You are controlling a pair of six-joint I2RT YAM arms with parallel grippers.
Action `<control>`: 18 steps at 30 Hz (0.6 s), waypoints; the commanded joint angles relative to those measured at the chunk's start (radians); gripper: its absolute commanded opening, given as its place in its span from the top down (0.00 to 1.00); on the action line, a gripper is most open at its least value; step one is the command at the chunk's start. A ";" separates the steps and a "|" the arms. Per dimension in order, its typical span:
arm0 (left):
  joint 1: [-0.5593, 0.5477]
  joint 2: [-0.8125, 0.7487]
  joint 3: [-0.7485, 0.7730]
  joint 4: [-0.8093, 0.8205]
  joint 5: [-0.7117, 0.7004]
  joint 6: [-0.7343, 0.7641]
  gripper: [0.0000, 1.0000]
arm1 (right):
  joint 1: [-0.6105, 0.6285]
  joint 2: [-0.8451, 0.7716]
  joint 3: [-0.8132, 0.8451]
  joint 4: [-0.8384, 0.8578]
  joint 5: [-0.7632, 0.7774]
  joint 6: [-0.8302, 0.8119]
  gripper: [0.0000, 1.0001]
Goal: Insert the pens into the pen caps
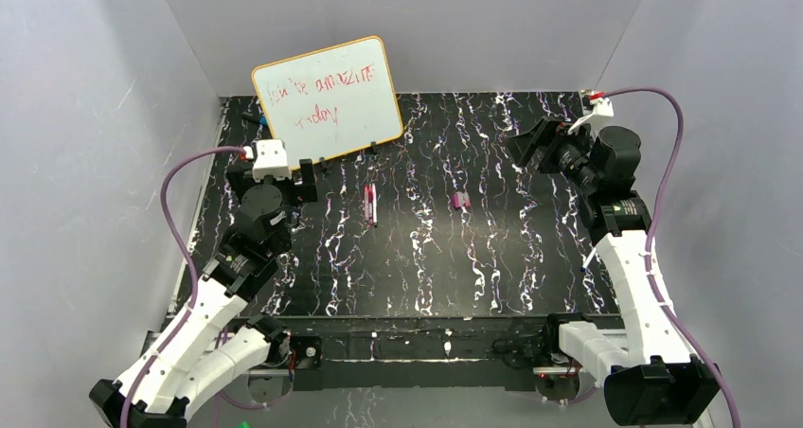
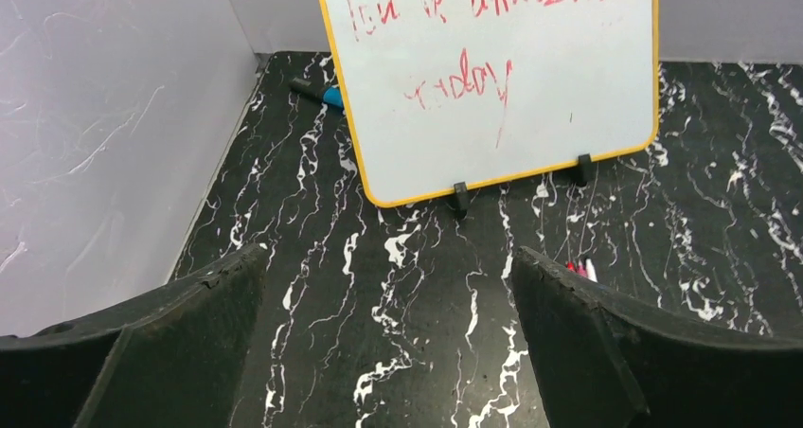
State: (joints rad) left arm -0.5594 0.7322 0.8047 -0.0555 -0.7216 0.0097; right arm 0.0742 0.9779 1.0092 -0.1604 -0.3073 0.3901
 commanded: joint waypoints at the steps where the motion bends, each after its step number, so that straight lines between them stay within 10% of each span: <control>1: 0.000 0.012 0.015 -0.024 0.005 0.023 0.02 | 0.003 -0.007 0.019 0.022 -0.028 0.041 0.01; 12: 0.000 0.012 0.007 -0.017 -0.010 0.019 0.02 | 0.003 -0.093 -0.212 0.306 -0.083 0.224 0.01; 18: 0.000 0.104 0.065 -0.102 0.173 0.020 0.02 | 0.013 0.006 -0.050 0.071 -0.133 0.098 0.01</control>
State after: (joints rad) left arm -0.5591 0.7624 0.8059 -0.0868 -0.6785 0.0265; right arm 0.0769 0.9394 0.8238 -0.0113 -0.3706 0.5709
